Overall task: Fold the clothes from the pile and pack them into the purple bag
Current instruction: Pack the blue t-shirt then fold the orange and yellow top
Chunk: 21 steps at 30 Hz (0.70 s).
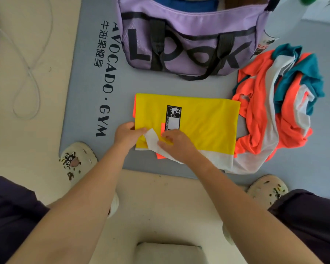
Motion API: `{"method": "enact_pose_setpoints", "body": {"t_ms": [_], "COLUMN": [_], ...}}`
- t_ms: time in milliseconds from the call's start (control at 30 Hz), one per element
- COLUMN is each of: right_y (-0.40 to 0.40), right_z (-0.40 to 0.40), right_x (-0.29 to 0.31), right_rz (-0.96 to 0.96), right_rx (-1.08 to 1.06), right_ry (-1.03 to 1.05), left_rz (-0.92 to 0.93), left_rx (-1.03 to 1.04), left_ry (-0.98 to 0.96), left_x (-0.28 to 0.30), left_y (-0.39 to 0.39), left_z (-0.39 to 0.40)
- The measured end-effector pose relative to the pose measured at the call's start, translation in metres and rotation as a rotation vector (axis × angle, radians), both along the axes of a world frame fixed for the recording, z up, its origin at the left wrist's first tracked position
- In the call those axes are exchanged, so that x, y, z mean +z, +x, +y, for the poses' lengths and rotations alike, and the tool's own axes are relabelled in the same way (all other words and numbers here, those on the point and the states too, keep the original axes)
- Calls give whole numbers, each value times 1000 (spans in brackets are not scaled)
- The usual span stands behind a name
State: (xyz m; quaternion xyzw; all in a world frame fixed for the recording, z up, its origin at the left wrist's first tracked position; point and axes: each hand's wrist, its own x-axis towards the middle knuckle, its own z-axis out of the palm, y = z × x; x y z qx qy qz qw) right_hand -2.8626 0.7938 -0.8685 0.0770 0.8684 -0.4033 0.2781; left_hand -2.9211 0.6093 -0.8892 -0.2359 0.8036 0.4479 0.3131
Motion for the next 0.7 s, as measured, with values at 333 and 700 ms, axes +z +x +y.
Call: {"method": "enact_pose_setpoints", "body": {"t_ms": [333, 700], "right_y": [24, 38], "right_z": [33, 160], "right_x": [28, -3], "right_rz": [-248, -141], "right_rx": [-308, -864], "right_ry": [-191, 66], "left_rz": [55, 3], "left_rx": [-10, 183], "left_ry": [-60, -47], "left_x": [3, -1], "left_y": [3, 7], "left_z": [6, 20]}}
